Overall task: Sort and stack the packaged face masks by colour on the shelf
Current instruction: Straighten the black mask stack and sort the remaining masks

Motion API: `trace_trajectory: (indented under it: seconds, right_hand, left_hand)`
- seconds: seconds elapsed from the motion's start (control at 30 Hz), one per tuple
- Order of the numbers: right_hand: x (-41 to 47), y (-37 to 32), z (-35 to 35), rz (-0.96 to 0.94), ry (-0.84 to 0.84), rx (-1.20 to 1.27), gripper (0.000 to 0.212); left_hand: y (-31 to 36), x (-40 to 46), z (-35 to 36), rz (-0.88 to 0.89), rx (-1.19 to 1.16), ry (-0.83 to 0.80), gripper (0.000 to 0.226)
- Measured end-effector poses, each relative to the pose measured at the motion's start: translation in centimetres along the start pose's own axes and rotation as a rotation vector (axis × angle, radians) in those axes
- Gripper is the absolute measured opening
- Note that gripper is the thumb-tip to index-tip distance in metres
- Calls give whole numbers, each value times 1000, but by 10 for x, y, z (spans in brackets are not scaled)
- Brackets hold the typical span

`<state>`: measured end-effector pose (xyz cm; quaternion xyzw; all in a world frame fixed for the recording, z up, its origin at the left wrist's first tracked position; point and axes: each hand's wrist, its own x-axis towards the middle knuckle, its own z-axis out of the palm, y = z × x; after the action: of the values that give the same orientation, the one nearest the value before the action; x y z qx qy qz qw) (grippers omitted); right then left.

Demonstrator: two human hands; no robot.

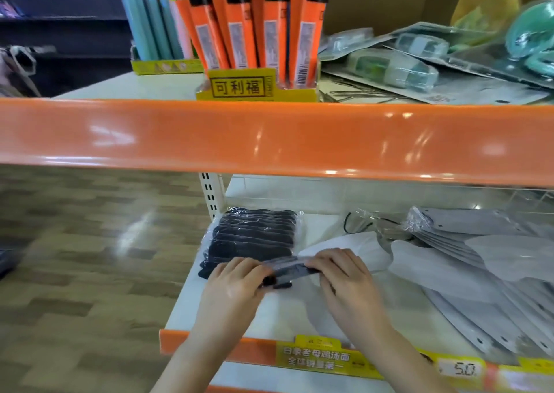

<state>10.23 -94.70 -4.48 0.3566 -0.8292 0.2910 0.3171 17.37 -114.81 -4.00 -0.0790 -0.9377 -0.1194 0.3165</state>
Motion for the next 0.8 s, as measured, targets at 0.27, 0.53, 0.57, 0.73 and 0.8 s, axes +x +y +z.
trace_trajectory:
  seconds: [0.27, 0.53, 0.57, 0.73, 0.8]
  right_hand:
    - [5, -10, 54, 27, -118, 25, 42]
    - [-17, -15, 79, 131, -222, 40, 37]
    - [-19, -15, 80, 129, -231, 39, 32]
    - [-26, -16, 86, 98, -249, 35, 24]
    - [-26, -17, 87, 94, -252, 35, 24]
  left_hand:
    - [-48, -4, 15, -203, 44, 210, 21]
    - [-68, -12, 36, -246, 28, -8, 58]
    - [-69, -14, 37, -245, 23, -23, 57]
    - [-70, -29, 45, -174, -60, -137, 46]
    - [-68, -32, 46, -146, -80, -166, 35]
